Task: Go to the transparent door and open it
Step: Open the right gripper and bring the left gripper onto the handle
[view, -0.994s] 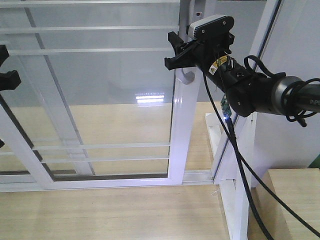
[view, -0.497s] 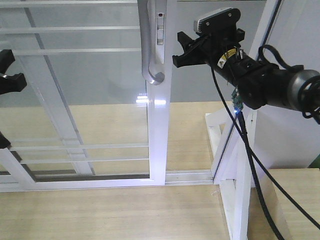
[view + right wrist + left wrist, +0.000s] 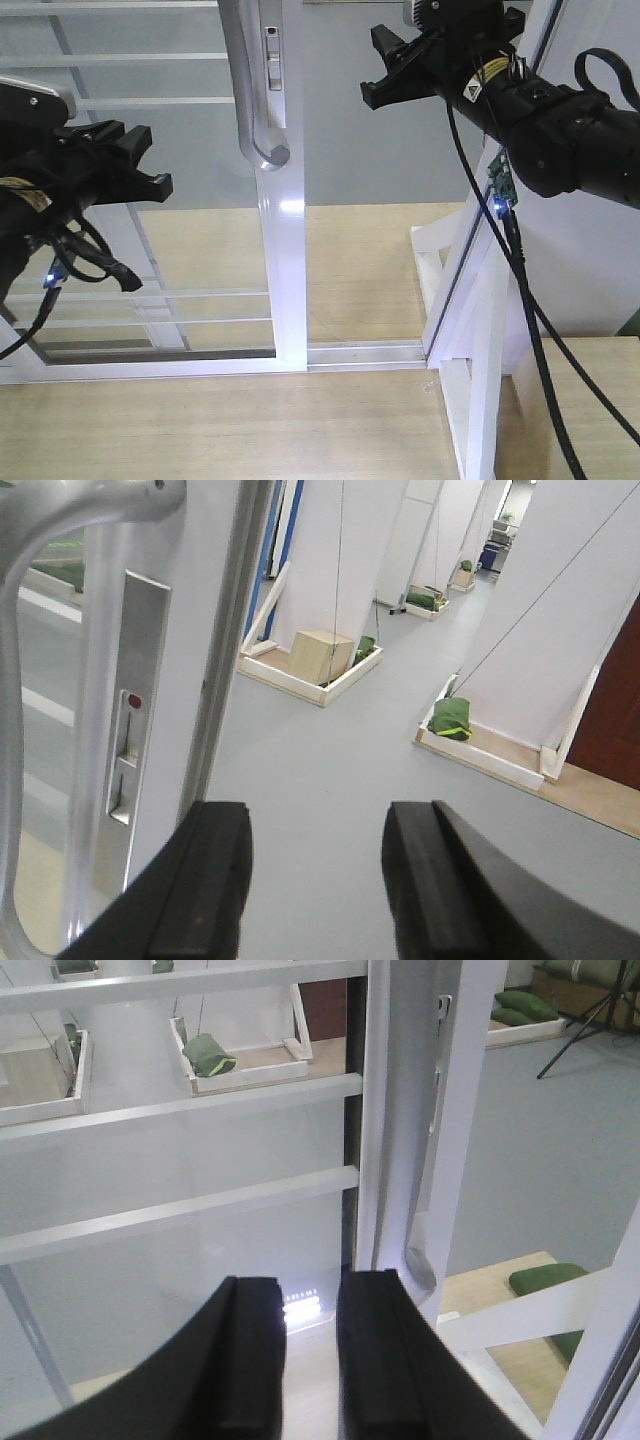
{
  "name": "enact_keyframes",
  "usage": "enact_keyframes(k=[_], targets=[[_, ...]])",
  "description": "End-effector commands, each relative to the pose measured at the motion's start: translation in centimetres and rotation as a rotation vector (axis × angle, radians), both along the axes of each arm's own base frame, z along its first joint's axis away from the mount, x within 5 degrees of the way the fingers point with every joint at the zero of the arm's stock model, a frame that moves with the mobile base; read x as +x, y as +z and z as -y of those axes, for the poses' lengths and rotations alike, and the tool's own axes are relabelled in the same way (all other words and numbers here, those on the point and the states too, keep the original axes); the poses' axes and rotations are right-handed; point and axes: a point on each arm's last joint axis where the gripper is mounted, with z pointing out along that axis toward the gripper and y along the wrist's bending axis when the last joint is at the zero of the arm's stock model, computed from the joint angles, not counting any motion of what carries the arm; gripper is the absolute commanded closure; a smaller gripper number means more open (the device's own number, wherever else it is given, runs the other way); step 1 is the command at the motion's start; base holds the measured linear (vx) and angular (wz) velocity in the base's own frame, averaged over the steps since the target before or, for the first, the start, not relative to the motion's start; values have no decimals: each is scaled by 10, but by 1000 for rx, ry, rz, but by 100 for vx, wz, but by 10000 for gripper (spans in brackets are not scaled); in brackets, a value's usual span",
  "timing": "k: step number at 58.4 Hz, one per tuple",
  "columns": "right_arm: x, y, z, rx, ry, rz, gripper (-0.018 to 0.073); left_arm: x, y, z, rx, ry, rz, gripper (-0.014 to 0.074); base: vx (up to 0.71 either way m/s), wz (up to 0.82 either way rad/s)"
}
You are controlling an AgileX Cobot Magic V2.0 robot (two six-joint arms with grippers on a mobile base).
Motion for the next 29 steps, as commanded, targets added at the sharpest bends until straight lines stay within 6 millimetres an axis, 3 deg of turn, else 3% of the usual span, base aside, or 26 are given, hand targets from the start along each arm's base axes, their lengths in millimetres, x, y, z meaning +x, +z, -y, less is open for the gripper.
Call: enact_keyframes(k=[1,14,29], targets=[[-6,35,3,41,4,136,177,18,25,8,-89,-7,155,289,0,0],[-6,34,3,39,3,132,177,59,28,30,-45,-104,192,279,0,0],[-6,34,3,39,3,132,177,80,27,37,-86,-109,202,226,0,0]])
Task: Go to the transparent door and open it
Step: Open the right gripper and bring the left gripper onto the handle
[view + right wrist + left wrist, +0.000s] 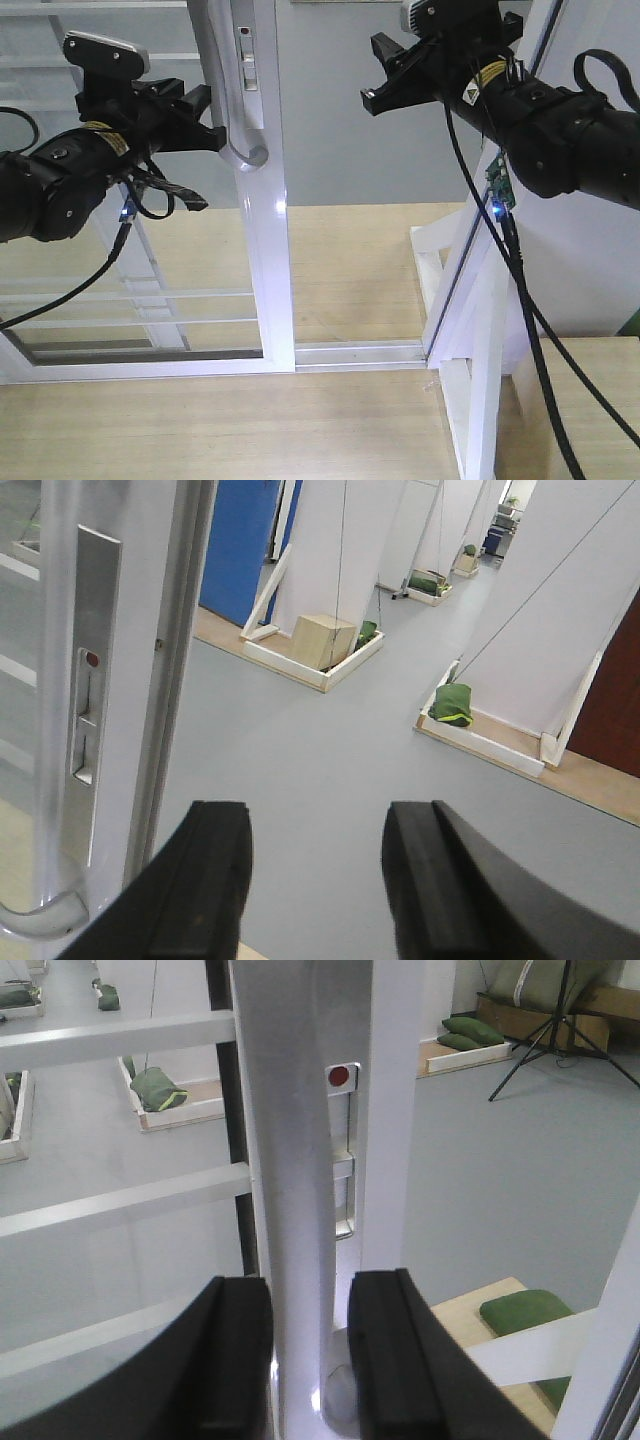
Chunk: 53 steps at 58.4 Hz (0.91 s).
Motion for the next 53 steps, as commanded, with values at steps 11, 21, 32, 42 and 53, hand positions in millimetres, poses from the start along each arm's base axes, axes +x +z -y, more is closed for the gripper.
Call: enact_keyframes(k=[11,21,32,42,53], targets=[[-5,37,3,53,8,155,177,16,31,8,-87,-15,159,226,0,0],[-5,37,3,53,8,155,177,31,33,12,-88,-7,172,226,0,0],[-5,37,3,52,8,155,177,40,35,15,-62,-2,156,226,0,0],[-5,36,3,51,7,154,177,40,37,15,-62,-3,165,226,0,0],[-5,36,3,51,7,154,177,46,35,14,-69,6,166,226,0,0]])
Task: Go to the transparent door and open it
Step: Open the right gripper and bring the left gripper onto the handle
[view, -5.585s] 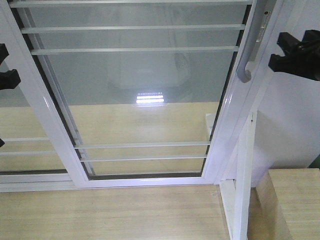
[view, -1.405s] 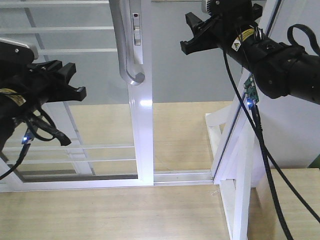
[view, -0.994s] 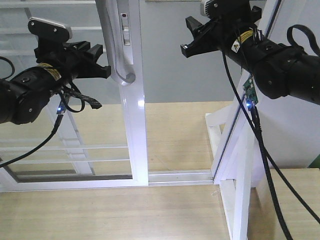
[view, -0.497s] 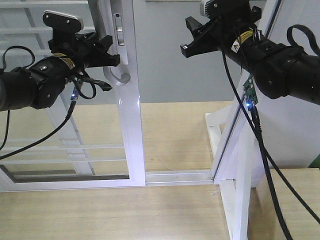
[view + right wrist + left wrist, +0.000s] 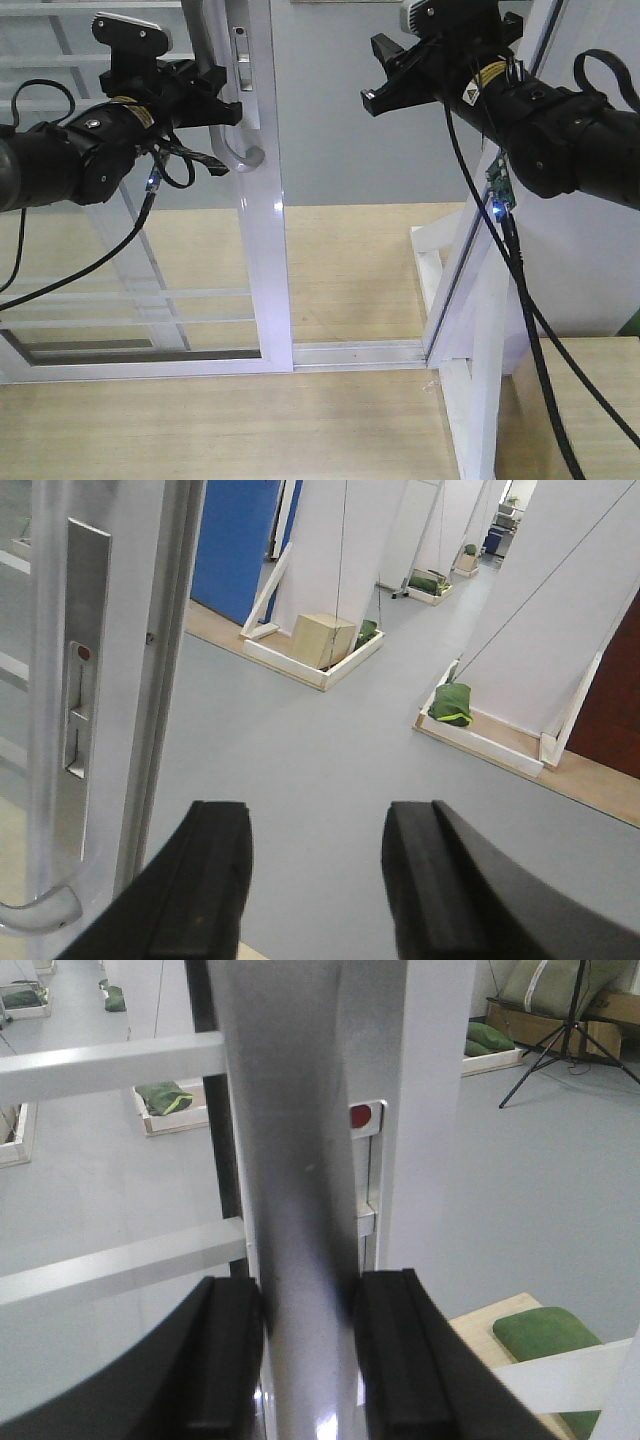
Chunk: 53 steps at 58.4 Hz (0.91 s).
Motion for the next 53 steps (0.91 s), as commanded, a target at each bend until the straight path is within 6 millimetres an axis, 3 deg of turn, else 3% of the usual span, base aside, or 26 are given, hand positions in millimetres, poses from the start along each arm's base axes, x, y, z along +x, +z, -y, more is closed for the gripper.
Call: enact_keyframes(k=[1,12,23,53], targets=[[-5,36,2,57,7,152,177,2,39,2,-69,-5,162,226,0,0],[-5,36,2,57,7,152,177,16,39,7,-57,-1,137,226,0,0],[-5,36,2,57,7,151,177,15,36,3,-60,31,65,226,0,0],[-5,36,2,57,7,152,177,12,66,-57,-60,180,44,226,0,0]])
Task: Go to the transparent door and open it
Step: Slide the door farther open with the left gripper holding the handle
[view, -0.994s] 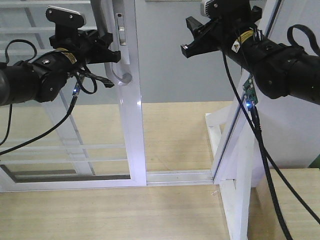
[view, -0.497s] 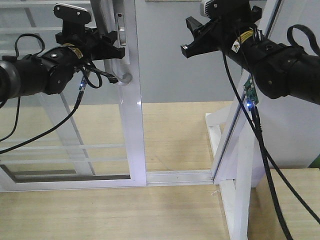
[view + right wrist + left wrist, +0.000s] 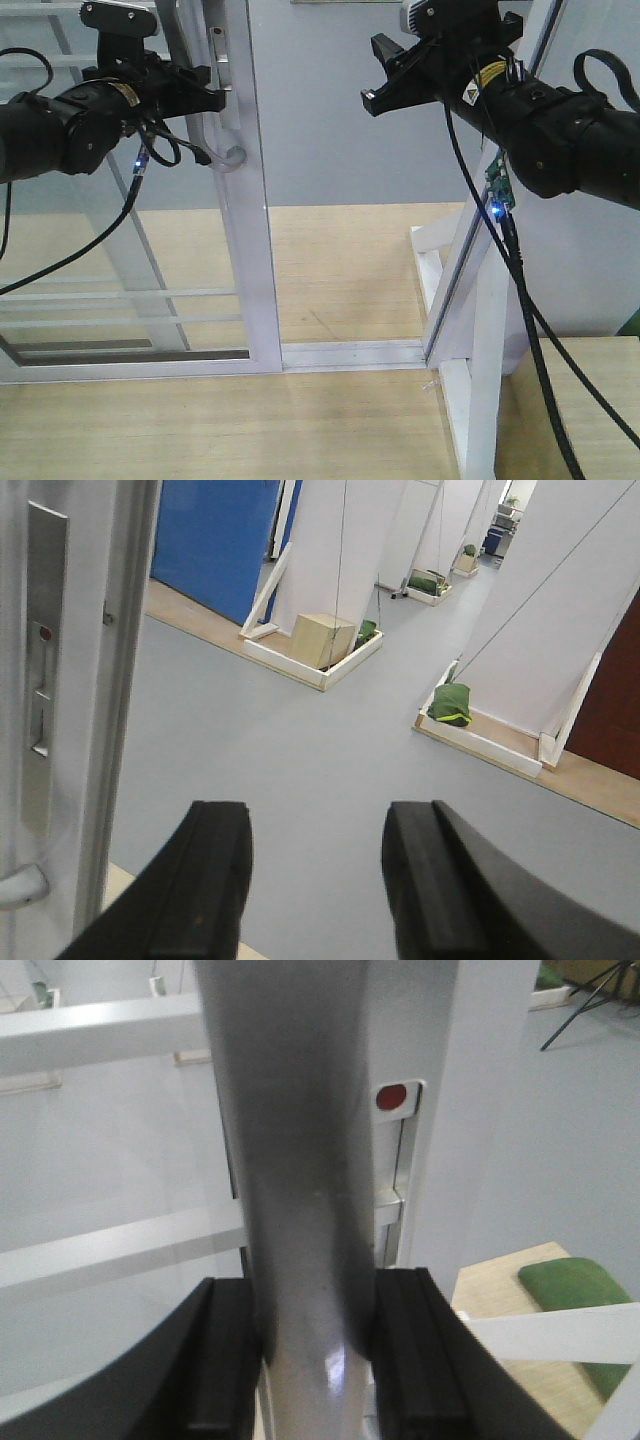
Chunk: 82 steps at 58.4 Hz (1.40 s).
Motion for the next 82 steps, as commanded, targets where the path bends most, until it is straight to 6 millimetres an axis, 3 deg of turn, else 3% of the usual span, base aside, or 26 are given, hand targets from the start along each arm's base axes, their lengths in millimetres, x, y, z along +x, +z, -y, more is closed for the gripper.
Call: enact_keyframes(k=[1,44,61,82], targets=[[-5,36,2,58,8,152,177,-2,54,-30,-76,81,177,226,0,0],[-5,36,2,60,8,152,177,-8,67,-75,20,174,138,226,0,0],[-5,36,2,59,7,150,177,-18,79,-102,81,230,114,226,0,0],[-5,36,3,60,7,148,177,-38,94,-107,85,247,58,253,0,0]])
